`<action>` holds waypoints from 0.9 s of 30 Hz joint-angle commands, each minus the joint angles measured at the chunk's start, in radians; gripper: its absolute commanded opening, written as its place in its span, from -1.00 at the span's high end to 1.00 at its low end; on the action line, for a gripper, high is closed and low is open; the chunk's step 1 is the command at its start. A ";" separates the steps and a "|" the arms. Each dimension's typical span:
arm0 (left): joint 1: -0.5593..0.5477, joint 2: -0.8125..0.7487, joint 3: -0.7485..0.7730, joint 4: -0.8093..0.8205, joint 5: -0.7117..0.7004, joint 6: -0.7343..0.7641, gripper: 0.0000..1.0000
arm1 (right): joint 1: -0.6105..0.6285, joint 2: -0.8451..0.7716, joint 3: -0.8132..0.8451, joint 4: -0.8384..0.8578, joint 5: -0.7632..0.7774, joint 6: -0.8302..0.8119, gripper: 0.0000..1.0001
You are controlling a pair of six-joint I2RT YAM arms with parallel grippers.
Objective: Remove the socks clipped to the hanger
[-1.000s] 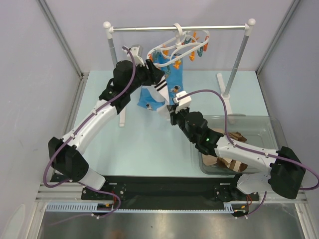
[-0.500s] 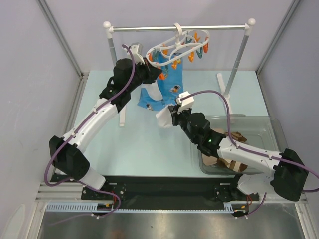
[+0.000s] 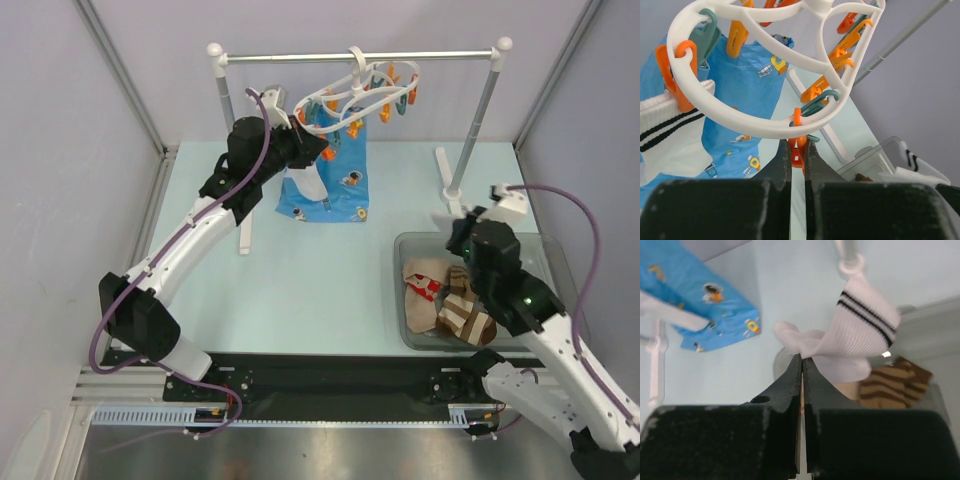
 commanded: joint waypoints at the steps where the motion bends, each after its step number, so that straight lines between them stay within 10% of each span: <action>1: 0.003 -0.028 -0.009 0.069 0.043 -0.035 0.88 | -0.085 -0.059 -0.038 -0.286 0.053 0.185 1.00; 7: 0.000 -0.075 -0.073 0.069 0.060 -0.025 0.66 | -0.161 -0.095 -0.150 -0.345 0.031 0.306 0.90; 14: 0.003 -0.153 -0.123 0.027 0.026 0.014 0.14 | -0.161 -0.107 -0.129 -0.245 0.038 0.265 -0.25; 27: 0.168 -0.270 -0.294 0.043 0.095 -0.021 -0.34 | 0.112 0.088 -0.046 0.106 -0.120 0.050 -0.86</action>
